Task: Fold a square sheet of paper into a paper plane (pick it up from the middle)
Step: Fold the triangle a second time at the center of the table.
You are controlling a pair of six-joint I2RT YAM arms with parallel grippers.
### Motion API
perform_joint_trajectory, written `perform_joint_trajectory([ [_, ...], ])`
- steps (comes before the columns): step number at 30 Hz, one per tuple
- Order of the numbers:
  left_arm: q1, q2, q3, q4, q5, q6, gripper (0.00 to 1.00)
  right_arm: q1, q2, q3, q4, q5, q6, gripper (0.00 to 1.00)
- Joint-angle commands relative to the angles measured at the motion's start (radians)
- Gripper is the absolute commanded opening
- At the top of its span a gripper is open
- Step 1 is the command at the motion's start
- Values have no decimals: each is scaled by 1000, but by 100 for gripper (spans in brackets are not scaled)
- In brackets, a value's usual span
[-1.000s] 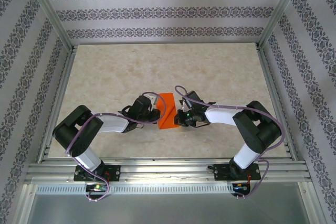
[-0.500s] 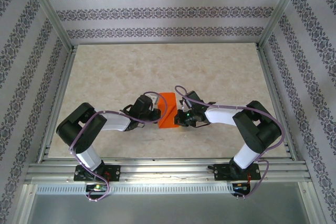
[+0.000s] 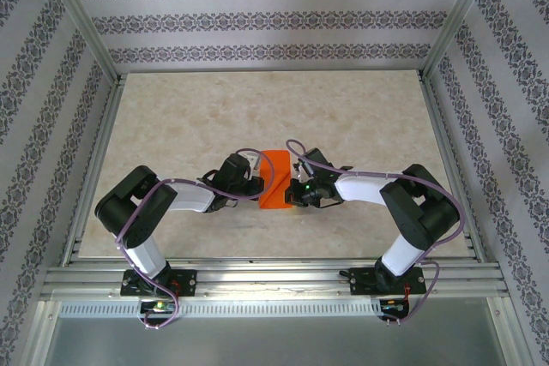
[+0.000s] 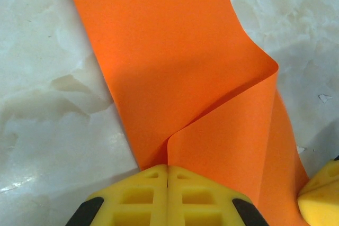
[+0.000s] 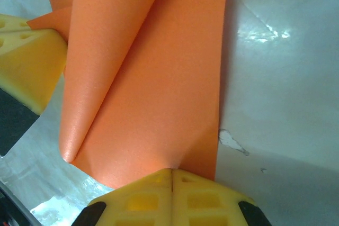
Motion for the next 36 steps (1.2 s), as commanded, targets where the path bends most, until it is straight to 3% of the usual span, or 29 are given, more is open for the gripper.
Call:
perform_joint_trajectory([
  [1, 13, 30, 5, -35, 10, 24, 0, -20, -23, 6, 13, -15, 39, 0],
  [7, 13, 31, 9, -38, 12, 29, 0, -27, -49, 37, 135, -40, 145, 0],
  [13, 12, 37, 14, -39, 16, 30, 0, -17, 41, 66, 312, -77, 285, 0],
  [25, 13, 49, 25, -51, 23, 38, 0, -11, 152, 98, 347, -78, 330, 0],
  [36, 13, 62, 35, -65, 25, 40, 0, -30, 205, 23, 396, -56, 362, 0],
])
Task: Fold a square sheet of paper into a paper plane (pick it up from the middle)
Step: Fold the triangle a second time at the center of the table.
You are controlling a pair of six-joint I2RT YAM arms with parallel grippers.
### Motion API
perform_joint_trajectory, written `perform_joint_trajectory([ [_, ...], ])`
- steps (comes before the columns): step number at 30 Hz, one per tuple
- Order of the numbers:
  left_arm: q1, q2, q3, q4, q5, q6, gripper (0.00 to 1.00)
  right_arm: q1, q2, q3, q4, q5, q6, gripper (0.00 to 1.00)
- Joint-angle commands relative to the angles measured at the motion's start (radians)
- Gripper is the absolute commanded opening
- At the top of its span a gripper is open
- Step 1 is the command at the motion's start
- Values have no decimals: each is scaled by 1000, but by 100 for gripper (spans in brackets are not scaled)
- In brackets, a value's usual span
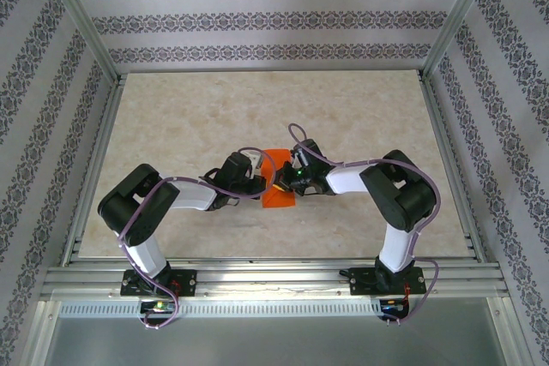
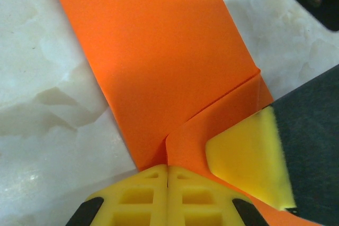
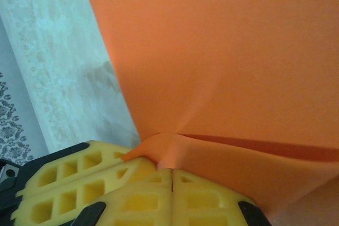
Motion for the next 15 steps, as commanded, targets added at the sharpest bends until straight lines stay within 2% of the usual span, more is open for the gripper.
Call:
perform_joint_trajectory([
  [1, 13, 36, 7, -65, 9, 23, 0, -9, 19, -42, 30, 14, 30, 0],
  [4, 13, 38, 6, -64, 9, 20, 0, -11, 2, -61, 22, 43, 40, 0],
  [8, 13, 34, 5, -70, 7, 22, 0, -20, -23, -49, 60, 1, 51, 0],
  [15, 13, 27, 1, -80, 3, 24, 0, -63, -113, -9, -23, 7, 4, 0],
])
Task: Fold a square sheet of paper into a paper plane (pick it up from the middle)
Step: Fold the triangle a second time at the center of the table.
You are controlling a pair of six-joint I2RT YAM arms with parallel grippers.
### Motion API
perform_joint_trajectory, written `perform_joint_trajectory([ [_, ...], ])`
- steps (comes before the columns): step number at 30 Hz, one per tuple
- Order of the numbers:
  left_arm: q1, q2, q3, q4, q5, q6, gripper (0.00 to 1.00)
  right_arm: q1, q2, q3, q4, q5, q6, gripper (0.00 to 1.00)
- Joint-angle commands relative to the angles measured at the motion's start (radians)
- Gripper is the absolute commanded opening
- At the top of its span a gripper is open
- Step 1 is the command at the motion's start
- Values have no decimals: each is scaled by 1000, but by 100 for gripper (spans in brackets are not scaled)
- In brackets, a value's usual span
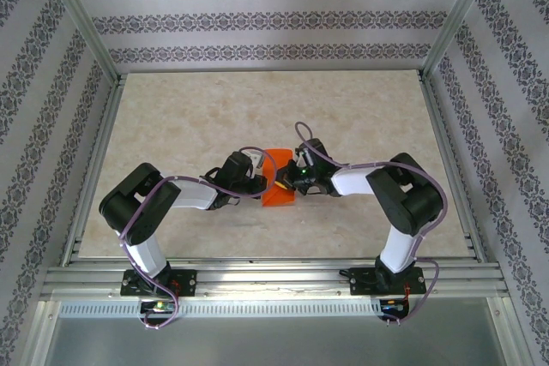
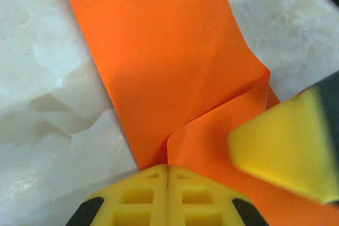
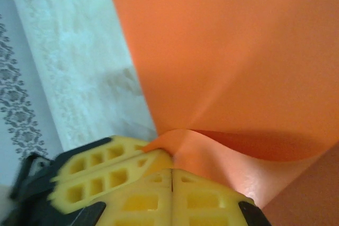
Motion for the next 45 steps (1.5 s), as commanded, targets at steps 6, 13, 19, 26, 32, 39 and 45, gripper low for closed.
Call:
perform_joint_trajectory([
  [6, 13, 19, -4, -81, 3, 21, 0, -41, 16, 8, -42, 4, -20, 0],
  [13, 13, 11, -8, -83, -1, 23, 0, -47, 59, -60, -64, 106, 21, 0],
  [19, 13, 10, -10, -85, 0, 25, 0, -69, 28, -73, -72, 122, 34, 0],
  [26, 13, 13, -10, -82, 3, 24, 0, -106, 1, -96, -50, 127, 44, 0],
  [32, 14, 10, -7, -85, 9, 25, 0, -139, -32, -110, -36, 132, 40, 0],
  [39, 13, 9, -7, -85, 12, 24, 0, -115, -166, -61, -81, 98, -51, 0],
  [45, 13, 7, -7, -84, 9, 25, 0, -47, -94, -8, -111, 40, -62, 0],
])
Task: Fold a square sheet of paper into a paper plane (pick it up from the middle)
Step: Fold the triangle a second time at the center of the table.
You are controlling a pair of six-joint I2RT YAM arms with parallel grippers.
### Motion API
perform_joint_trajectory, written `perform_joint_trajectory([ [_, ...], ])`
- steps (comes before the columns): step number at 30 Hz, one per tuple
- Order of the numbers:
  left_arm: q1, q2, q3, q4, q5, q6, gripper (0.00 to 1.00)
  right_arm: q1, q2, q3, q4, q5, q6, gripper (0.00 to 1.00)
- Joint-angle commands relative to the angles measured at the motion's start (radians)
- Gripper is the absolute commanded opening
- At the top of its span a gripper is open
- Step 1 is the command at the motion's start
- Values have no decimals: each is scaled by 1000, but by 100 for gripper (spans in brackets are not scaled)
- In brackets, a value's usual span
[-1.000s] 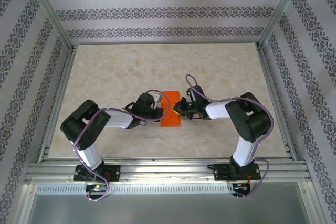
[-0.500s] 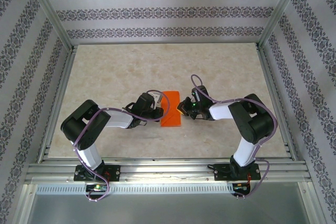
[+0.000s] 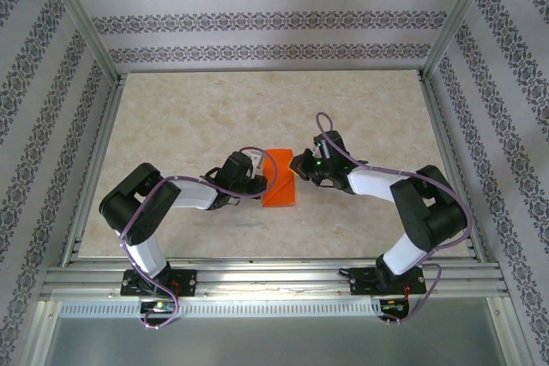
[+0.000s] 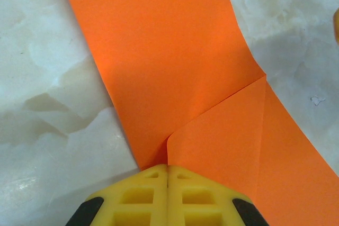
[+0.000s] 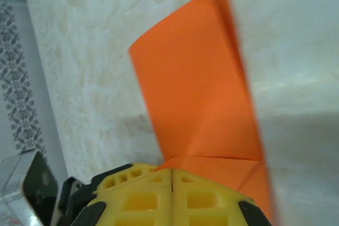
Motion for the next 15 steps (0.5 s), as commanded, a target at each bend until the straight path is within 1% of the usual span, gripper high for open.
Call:
perform_joint_trajectory([
  [1, 13, 8, -8, -80, 5, 19, 0, 27, 66, 22, -30, -43, -21, 0],
  [10, 13, 9, -5, -89, 13, 16, 0, 45, 169, 49, -27, -69, -12, 0],
  [15, 13, 4, 0, -99, 8, 21, 0, 42, 196, 61, -120, -29, -53, 0],
])
